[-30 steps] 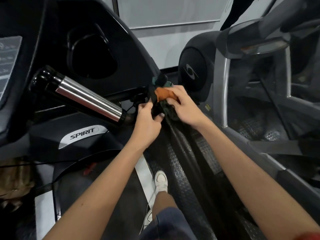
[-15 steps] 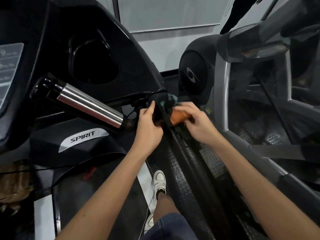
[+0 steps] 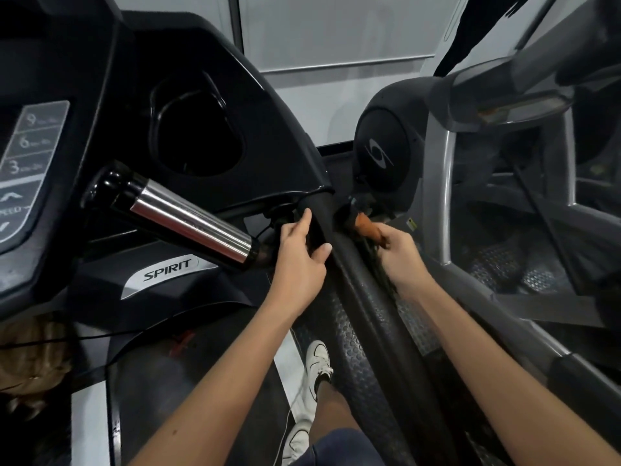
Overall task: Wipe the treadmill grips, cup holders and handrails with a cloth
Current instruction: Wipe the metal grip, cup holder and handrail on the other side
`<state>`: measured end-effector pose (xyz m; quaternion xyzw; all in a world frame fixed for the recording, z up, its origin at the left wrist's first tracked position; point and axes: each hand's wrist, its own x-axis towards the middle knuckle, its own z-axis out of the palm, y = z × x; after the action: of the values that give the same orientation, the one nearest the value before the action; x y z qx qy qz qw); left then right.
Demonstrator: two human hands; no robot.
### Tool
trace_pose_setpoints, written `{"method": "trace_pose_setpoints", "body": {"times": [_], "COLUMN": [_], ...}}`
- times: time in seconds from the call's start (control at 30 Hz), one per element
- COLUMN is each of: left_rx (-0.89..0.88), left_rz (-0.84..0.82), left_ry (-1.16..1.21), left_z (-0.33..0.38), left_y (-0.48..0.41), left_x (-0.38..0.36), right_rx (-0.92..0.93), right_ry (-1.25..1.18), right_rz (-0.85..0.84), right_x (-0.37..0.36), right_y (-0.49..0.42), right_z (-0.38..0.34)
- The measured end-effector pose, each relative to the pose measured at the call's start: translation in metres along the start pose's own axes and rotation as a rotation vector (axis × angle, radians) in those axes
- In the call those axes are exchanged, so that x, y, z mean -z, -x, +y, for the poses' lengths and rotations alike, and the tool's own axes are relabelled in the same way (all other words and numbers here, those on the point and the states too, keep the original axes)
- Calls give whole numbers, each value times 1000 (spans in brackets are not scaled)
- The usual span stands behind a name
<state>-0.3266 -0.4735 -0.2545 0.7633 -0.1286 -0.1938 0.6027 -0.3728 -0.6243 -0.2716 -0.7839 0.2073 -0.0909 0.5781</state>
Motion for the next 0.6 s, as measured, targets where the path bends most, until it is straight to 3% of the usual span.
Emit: {"method": "trace_pose_setpoints", "body": {"times": [0.2,0.27,0.37,0.43,0.53,0.6], "left_rx": [-51,-36,-9,5,9,2], "left_rz": [43,41,35,26,31,44], "left_ry": [-78,-51,-23,-8,-9,-24], "left_z": [-1,-2,-2,-2,-2,-2], "left_y": [-1,-1,-1,-1,-1,0], "left_x": [0,-1,-2,-2,-2,-3], "right_rx": [337,256,-67,-181,-185,-16], "right_ry": [227,149,-214,-358,-363,-128], "right_rz": [-85,-127,-152,-160,-139,-73], "right_x": [-11,-17,-20,-18,-19,-22], "right_y": [-5,-18,-27,-28,-29,-27], "right_z": [-16,-24,-24,-20,-21,-26]}}
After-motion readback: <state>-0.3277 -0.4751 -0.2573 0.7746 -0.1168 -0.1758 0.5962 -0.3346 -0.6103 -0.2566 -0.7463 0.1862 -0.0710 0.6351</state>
